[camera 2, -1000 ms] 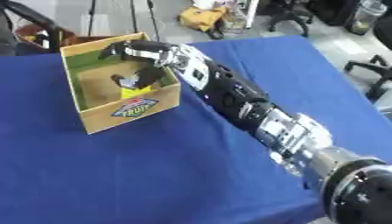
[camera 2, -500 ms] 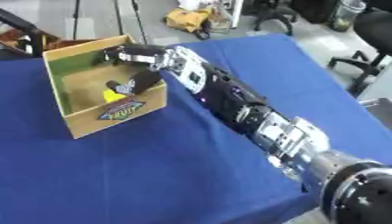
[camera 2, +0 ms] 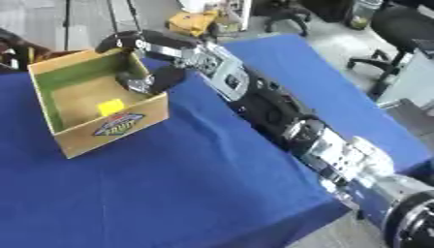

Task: Pick up objects on the table and place them in the box.

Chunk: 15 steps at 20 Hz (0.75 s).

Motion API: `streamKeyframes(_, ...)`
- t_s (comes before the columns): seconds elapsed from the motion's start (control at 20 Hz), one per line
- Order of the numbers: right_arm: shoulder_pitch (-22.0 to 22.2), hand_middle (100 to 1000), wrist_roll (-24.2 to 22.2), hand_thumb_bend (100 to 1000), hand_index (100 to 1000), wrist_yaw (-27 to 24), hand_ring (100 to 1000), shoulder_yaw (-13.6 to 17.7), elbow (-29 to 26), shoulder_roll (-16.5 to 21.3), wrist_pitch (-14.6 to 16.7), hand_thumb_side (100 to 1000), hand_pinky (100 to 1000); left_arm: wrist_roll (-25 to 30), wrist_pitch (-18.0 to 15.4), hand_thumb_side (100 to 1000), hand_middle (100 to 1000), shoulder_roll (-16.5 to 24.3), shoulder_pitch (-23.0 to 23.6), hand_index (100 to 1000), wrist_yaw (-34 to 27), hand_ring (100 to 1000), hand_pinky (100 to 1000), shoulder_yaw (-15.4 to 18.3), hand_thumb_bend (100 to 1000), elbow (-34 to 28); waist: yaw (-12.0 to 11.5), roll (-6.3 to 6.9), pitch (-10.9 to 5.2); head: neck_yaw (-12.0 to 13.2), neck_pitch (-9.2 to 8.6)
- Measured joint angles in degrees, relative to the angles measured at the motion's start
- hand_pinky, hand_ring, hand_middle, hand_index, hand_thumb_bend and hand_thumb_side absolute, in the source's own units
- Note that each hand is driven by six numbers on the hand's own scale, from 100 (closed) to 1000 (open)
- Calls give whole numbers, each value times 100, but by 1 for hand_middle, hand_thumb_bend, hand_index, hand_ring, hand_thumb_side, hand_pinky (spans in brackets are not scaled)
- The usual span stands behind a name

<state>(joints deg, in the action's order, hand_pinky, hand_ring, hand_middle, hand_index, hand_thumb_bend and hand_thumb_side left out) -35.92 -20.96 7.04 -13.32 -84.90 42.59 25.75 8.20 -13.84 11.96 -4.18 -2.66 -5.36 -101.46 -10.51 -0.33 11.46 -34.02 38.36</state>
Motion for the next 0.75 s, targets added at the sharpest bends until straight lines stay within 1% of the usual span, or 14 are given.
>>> streamKeyframes(0.3, 508, 882, -116, 100, 928, -513, 1000, -11, -783, 13, -405, 624, 824, -55, -4, 848, 407, -48, 14, 645, 27, 738, 441, 43, 306, 30, 310, 24, 14, 270, 39)
streamKeyframes(0.55, 803, 880, -212, 100, 923, -870, 1000, 59, -1279, -78, -750, 636, 822, -106, -1, 849, 415, -48, 40, 649, 65, 746, 442, 80, 308, 33, 412, 57, 18, 460, 42)
streamKeyframes(0.75, 891, 879, -217, 100, 920, -1072, 1000, 131, -1464, -144, -960, 646, 822, -152, 4, 852, 422, -51, 64, 652, 67, 752, 443, 93, 308, 34, 456, 93, 17, 522, 46)
